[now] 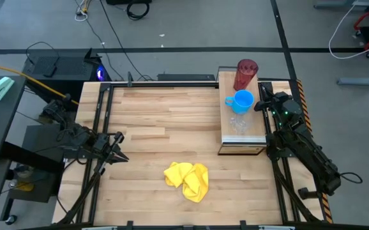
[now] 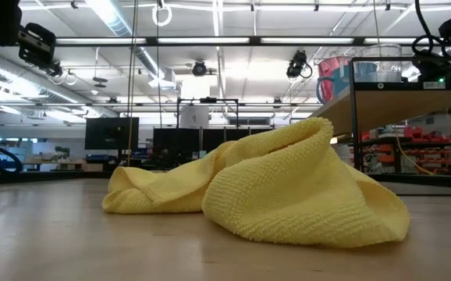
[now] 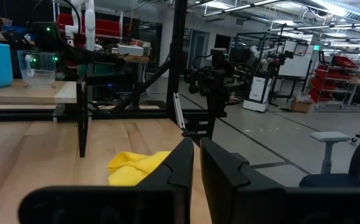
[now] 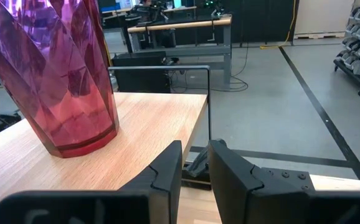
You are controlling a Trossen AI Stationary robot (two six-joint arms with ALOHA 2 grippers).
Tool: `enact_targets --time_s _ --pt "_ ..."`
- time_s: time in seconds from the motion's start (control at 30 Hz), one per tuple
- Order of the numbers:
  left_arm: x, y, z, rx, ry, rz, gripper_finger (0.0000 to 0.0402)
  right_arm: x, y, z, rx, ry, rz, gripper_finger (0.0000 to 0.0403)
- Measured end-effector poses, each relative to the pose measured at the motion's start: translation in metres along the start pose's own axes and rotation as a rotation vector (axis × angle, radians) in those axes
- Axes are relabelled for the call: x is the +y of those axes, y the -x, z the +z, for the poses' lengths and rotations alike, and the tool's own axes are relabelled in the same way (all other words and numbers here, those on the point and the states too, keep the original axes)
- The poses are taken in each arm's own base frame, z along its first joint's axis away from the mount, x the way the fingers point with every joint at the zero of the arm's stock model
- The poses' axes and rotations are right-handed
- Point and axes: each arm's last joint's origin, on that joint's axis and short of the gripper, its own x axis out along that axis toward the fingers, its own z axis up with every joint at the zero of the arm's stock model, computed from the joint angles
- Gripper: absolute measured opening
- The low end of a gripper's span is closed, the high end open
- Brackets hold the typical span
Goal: Stack small to large cups/mugs on shelf
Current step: Return to Home Position
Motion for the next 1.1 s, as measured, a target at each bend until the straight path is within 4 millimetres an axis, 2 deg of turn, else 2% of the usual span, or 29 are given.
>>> enact_targets --time_s 1.1 --pt "0.0 0.0 0.0001 0.0 0.0 0.0 0.0031 0.0 0.0 0.0 0.0 0.0 0.0 0.0085"
